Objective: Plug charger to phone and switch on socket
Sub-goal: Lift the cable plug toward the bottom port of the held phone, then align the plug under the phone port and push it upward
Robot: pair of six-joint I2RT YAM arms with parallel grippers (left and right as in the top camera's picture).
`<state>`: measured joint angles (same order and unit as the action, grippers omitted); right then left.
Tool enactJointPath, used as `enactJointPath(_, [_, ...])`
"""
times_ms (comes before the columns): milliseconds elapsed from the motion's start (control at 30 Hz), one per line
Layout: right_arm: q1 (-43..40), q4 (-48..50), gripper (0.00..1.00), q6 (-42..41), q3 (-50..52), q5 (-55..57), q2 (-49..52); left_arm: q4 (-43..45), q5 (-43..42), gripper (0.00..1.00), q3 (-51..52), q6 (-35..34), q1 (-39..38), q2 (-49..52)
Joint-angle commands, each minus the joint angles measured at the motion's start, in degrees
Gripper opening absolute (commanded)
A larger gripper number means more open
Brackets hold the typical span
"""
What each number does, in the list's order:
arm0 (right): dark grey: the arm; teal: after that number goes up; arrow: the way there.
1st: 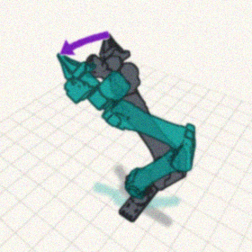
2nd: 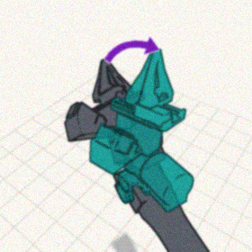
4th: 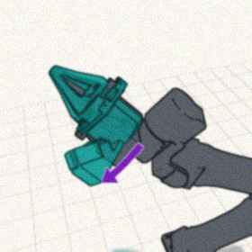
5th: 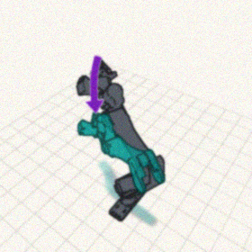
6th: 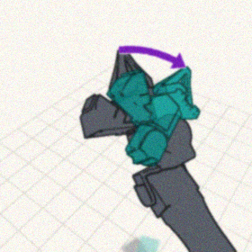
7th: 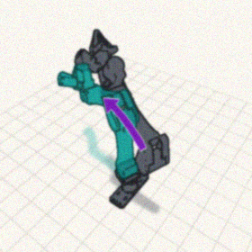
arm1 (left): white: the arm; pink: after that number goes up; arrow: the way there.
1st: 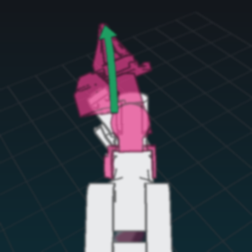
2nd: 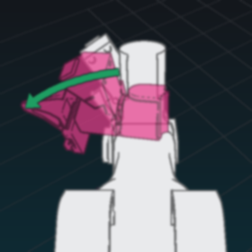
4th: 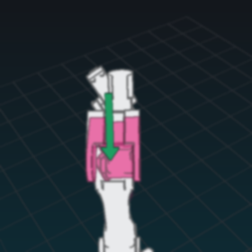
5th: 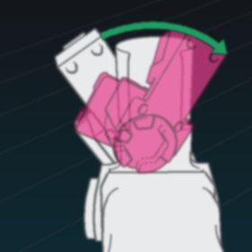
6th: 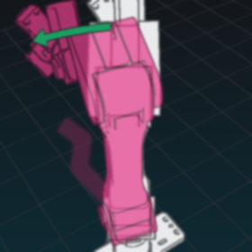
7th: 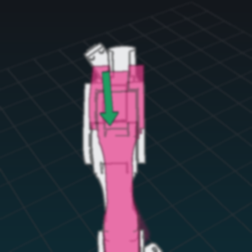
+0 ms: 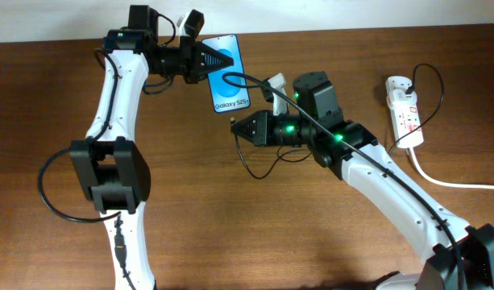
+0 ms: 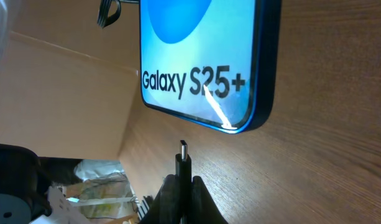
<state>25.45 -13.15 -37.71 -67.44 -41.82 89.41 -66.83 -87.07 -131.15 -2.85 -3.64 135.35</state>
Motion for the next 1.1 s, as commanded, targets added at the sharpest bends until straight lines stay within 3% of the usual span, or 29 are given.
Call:
enactJointPath(0, [-0.1,1.2,0.04,0.5,0.0,-3.1,-0.9,0.6,-3.1,0.00,-0.7,-2.9,1.2,-0.5])
enactJointPath(100, [-1.3,2.7,0.04,2.8,0.0,-10.5,-0.9,3.8,-3.1,0.00,-0.7,-7.0,3.1,-0.5])
enactJointPath(233, [-5.3,4.0,0.04,4.0,1.8,-15.1,-0.9,4.4,-3.1,0.00,-0.7,-7.2,4.3,-0.5])
enactJointPath(333, [-6.3,18.9,0.04,-3.7,8.3,-18.6,-0.9,4.4,-3.1,0.00,-0.7,-7.2,4.3,-0.5])
enactJointPath(367, [-5.9,31.5,0.04,-9.8,13.2,-19.0,-0.9,4.5,-3.1,0.00,-0.7,-7.2,4.2,-0.5])
enactJointPath(400, [-5.6,35.1,0.04,-11.1,14.7,-18.8,-0.9,4.5,-3.1,0.00,-0.7,-7.2,4.0,-0.5])
enactJointPath(1067, [-5.7,36.2,0.04,-14.1,15.8,-12.8,-0.5,4.4,-3.1,0.00,-0.7,-7.2,-1.5,-0.5])
